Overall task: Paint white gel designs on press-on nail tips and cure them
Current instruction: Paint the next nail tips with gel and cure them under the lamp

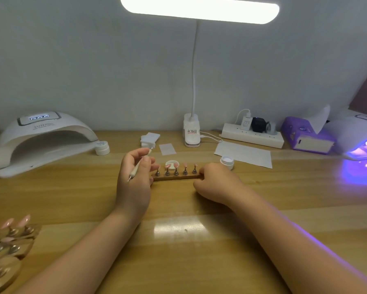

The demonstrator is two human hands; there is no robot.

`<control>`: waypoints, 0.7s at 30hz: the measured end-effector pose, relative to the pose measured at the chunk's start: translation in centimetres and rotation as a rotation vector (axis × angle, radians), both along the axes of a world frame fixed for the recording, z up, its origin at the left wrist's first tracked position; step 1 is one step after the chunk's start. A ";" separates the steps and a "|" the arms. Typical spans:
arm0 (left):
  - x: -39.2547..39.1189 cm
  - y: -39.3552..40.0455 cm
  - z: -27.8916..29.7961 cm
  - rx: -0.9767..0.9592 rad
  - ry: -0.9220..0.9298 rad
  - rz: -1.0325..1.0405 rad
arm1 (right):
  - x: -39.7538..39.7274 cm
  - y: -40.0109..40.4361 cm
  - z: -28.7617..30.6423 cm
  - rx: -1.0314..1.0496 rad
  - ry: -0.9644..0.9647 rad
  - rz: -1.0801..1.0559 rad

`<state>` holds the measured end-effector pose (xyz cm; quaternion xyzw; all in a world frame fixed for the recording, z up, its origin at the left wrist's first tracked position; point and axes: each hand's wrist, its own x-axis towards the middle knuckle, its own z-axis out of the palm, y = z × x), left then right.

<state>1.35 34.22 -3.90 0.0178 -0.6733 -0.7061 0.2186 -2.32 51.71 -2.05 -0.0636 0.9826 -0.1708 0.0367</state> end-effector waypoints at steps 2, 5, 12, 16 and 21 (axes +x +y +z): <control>0.5 0.1 0.0 -0.002 -0.002 0.009 | 0.2 0.3 0.5 -0.024 -0.050 0.010; 1.4 0.4 -0.2 -0.005 0.004 0.008 | 0.5 0.9 1.6 -0.039 -0.184 0.042; 2.4 1.2 -0.2 -0.099 0.070 -0.015 | 1.3 1.4 3.0 0.012 -0.378 0.047; 2.4 1.1 -0.1 -0.125 0.097 -0.014 | 1.0 3.3 3.9 0.160 -0.196 -0.139; 2.4 1.2 0.0 -0.148 0.096 -0.023 | -0.6 7.1 3.3 0.197 -0.046 -0.308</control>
